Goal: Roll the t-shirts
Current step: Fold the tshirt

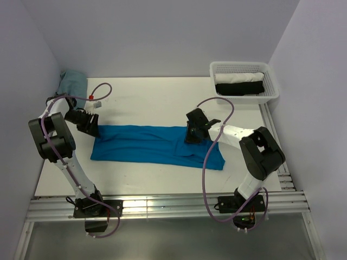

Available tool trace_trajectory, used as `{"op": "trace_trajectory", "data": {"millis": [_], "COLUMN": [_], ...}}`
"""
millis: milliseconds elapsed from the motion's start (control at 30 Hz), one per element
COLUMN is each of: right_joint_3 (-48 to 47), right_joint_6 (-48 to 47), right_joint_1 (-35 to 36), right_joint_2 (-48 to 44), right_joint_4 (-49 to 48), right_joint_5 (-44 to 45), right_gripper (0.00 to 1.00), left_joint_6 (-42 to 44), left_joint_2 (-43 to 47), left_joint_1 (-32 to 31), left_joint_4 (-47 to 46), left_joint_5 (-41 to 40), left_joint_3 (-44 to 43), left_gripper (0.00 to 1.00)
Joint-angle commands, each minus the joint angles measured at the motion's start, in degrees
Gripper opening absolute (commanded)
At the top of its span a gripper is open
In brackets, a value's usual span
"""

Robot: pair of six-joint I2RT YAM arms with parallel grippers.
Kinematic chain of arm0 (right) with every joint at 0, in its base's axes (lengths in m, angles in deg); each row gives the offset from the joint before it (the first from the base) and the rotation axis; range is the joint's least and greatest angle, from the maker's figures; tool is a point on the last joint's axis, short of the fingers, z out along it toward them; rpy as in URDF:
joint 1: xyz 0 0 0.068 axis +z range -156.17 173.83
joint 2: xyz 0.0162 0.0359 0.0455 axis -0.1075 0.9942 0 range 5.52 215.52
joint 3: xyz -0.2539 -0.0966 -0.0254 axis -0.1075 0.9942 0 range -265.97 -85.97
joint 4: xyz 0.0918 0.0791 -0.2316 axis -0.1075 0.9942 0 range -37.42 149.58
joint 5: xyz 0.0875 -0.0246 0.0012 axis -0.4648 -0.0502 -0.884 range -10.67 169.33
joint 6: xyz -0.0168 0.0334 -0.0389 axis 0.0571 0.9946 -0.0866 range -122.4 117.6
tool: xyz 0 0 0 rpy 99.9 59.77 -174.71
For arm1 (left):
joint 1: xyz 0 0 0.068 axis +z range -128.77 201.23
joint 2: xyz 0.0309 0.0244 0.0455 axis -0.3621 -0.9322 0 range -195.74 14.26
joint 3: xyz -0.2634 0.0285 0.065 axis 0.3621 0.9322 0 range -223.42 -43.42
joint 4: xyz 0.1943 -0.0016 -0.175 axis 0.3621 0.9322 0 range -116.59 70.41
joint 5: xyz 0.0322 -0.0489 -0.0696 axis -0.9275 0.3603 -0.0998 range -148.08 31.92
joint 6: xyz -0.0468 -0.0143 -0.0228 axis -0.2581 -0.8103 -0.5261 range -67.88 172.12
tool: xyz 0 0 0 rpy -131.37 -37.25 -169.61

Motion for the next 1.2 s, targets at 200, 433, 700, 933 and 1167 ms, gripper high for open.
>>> {"op": "trace_trajectory", "data": {"millis": [200,433,700,933,1167], "right_joint_3": [-1.1,-1.3,-1.6,-1.7,-1.7], "right_joint_6": [-0.4,-0.4,-0.7,-0.7,-0.7], "right_joint_1": [-0.4,-0.4,-0.4,-0.3,-0.4], "right_joint_2": [-1.1,-0.7,-0.2,-0.1,0.0], "right_joint_4": [-1.2,-1.1,-0.9,-0.8,-0.6], "right_joint_5": [0.3,0.3,0.3,0.3,0.3], "right_gripper": [0.31,0.31,0.31,0.31,0.31], "left_joint_6": [0.0,-0.4,-0.7,-0.6,-1.2], "left_joint_2": [0.3,-0.1,-1.0,-1.0,-1.9], "left_joint_1": [-1.1,-1.3,-1.4,-1.5,-2.1], "left_joint_4": [1.6,0.8,0.6,-0.1,-0.5], "left_joint_5": [-0.5,-1.6,-2.7,-2.9,-2.8], "left_joint_3": [-0.8,-0.1,-0.3,0.7,0.2], "left_gripper": [0.47,0.45,0.39,0.46,0.37]}}
